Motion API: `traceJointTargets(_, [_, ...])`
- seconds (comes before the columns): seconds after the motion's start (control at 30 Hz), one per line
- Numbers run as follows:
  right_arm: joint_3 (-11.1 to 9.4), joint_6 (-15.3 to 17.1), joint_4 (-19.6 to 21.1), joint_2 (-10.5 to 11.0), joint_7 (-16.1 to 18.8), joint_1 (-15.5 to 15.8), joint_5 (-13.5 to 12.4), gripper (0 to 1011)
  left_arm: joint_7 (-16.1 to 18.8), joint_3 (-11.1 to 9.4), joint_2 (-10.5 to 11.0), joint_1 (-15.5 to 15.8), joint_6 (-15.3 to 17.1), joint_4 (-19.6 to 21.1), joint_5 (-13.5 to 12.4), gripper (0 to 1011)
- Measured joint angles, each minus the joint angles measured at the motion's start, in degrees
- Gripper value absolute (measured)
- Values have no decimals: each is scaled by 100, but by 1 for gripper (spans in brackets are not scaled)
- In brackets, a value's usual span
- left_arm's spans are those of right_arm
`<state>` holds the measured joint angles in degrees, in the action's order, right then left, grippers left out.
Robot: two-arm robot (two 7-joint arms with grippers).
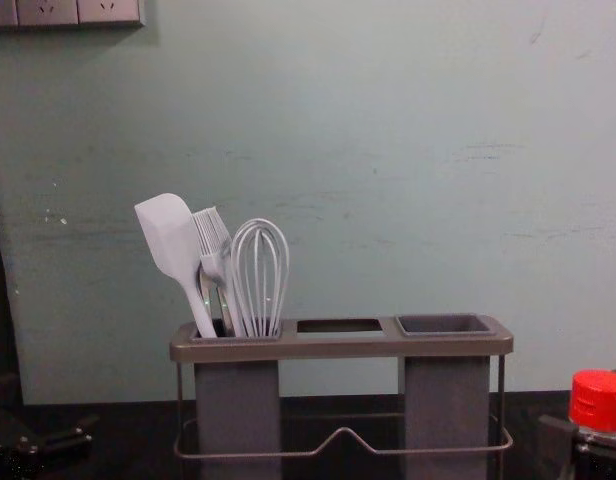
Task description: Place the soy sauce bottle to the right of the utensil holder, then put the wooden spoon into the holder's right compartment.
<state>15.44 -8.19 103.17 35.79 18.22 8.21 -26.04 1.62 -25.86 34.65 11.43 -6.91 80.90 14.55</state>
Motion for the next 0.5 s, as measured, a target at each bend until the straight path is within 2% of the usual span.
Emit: traceJointTargets(0.5, [-94,236,-52,-192,133,-77,157,1003,0,0,0,0,0,0,0,1005])
